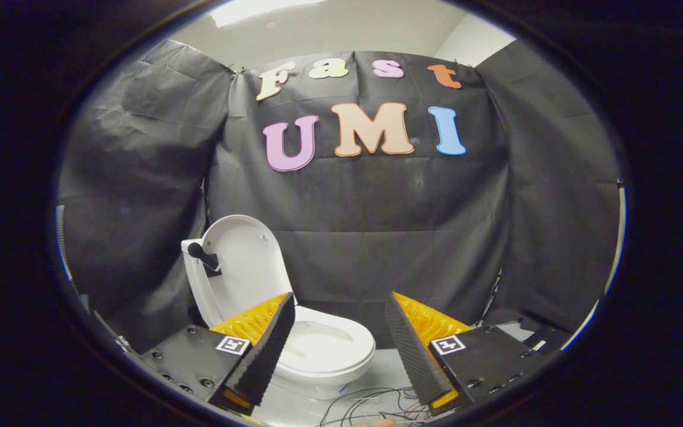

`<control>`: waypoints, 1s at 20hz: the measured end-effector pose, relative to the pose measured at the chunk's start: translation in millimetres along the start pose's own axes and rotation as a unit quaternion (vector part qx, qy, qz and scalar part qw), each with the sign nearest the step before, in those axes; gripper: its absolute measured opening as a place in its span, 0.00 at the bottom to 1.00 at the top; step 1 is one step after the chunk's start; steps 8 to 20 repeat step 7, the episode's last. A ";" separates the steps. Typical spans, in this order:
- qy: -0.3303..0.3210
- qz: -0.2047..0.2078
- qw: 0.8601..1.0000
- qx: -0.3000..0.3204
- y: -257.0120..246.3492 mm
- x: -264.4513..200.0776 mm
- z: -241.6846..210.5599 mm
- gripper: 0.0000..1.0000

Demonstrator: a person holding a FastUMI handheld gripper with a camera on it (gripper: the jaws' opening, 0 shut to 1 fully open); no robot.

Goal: Open the toilet lid.

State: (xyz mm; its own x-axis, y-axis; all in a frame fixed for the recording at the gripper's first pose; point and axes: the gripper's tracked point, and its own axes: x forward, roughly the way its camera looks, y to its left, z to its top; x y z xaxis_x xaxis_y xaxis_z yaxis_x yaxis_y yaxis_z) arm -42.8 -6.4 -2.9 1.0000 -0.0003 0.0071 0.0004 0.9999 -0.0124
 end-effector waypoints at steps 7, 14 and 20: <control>0.000 0.000 1.000 0.000 0.4 0.1 0.2 0.95; 0.000 0.000 1.000 0.000 0.4 0.1 0.2 0.95; 0.000 0.000 1.000 0.000 0.4 0.1 0.2 0.95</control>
